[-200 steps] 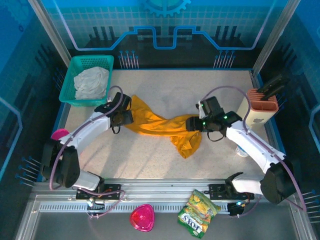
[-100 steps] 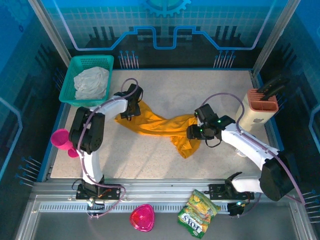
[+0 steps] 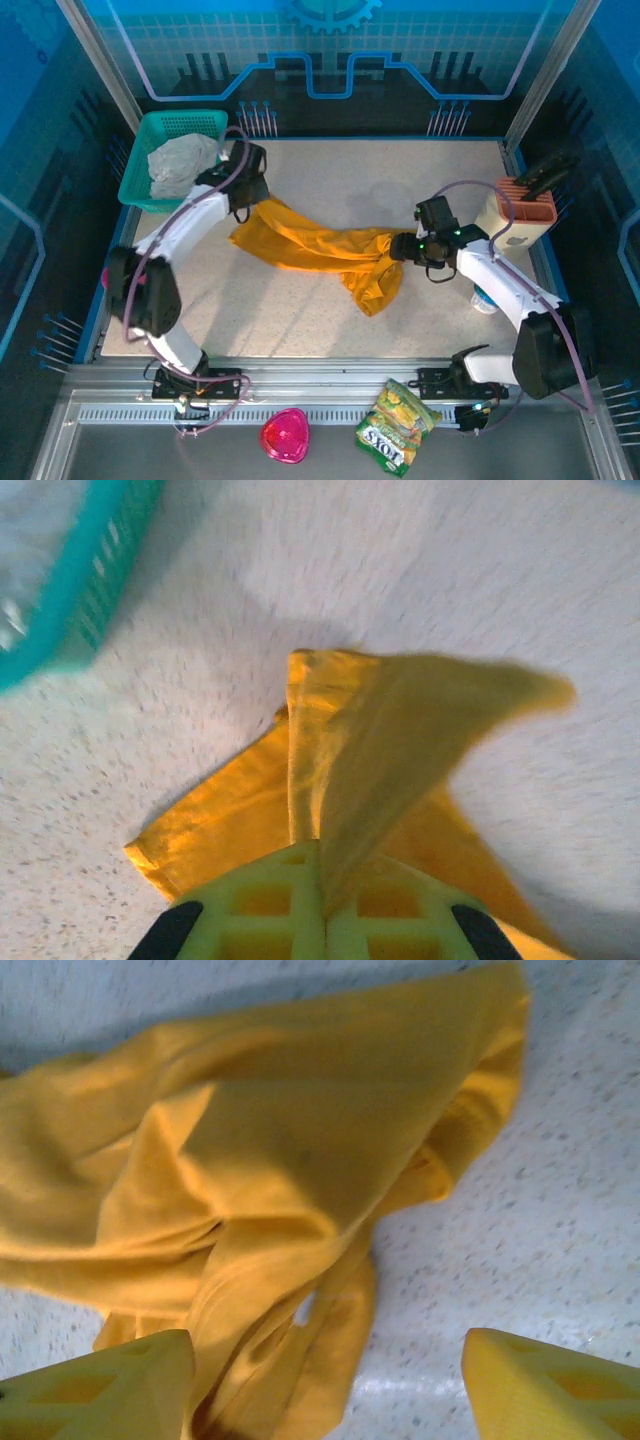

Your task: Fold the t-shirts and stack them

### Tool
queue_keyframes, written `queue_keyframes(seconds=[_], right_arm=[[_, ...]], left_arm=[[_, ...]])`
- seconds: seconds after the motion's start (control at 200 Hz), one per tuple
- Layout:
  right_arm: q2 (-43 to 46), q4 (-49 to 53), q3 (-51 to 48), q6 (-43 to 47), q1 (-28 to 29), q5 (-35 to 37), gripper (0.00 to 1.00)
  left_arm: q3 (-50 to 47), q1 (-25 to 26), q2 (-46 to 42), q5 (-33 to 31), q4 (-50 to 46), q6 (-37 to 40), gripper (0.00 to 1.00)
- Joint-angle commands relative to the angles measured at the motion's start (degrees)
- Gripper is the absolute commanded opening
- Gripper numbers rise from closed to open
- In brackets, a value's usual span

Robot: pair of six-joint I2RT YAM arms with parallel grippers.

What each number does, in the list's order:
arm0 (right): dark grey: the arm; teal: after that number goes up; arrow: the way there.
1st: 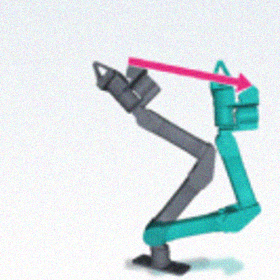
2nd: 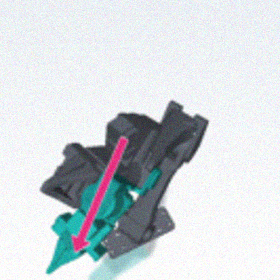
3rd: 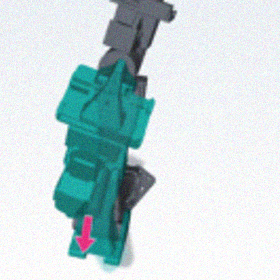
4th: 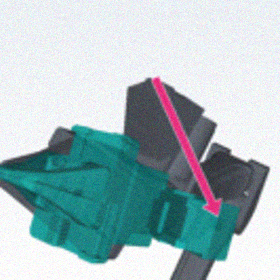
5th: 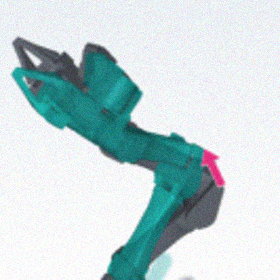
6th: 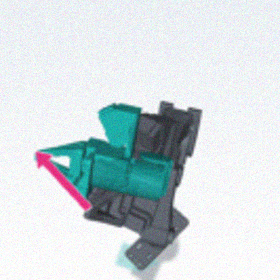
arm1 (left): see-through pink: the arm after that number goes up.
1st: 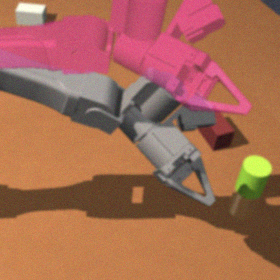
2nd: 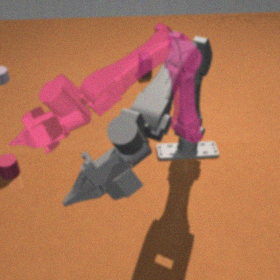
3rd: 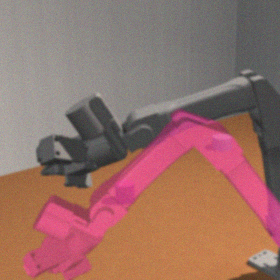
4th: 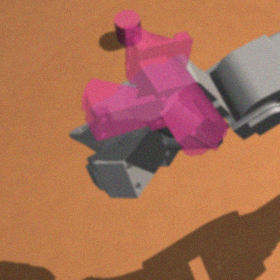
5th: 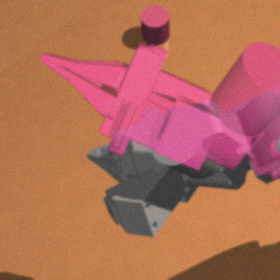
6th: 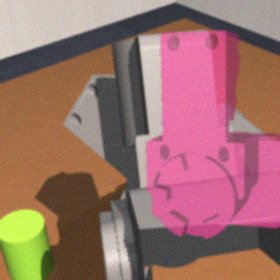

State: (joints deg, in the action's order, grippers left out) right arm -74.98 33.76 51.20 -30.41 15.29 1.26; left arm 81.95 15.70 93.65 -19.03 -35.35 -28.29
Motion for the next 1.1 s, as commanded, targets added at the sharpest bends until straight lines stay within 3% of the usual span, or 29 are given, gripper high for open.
queue_keyframes(seconds=[0.0,0.15,0.415,0.696,0.926,0.991,1.091], right_arm=[[-2.5,-5.0,-0.2,0.8,-5.1,-4.2,0.68],[-10.9,-6.8,2.9,2.0,-9.0,-4.2,0.61],[-28.7,-7.7,16.0,3.7,-8.7,-9.2,0.58],[-36.8,-6.4,24.7,2.1,-4.1,-11.3,0.58],[-42.3,-5.4,26.2,-0.2,-1.5,-11.1,0.52],[-42.8,-6.1,26.0,-0.3,-1.2,-11.5,0.43],[-43.0,-5.8,26.7,0.4,-1.0,-12.2,0.09]], left_arm=[[3.5,-0.3,-6.6,0.1,-5.5,1.2,0.00],[4.4,-0.3,-10.3,0.5,-7.0,1.3,0.00],[3.8,-0.3,-10.4,2.1,-6.6,0.8,0.00],[3.0,-0.3,-11.0,1.8,-6.3,1.1,0.00],[3.4,-0.3,-11.1,1.7,-6.9,1.6,0.00],[3.5,-0.3,-11.2,1.8,-6.9,1.7,0.00],[3.4,-0.3,-11.8,1.9,-7.0,1.7,0.00]])
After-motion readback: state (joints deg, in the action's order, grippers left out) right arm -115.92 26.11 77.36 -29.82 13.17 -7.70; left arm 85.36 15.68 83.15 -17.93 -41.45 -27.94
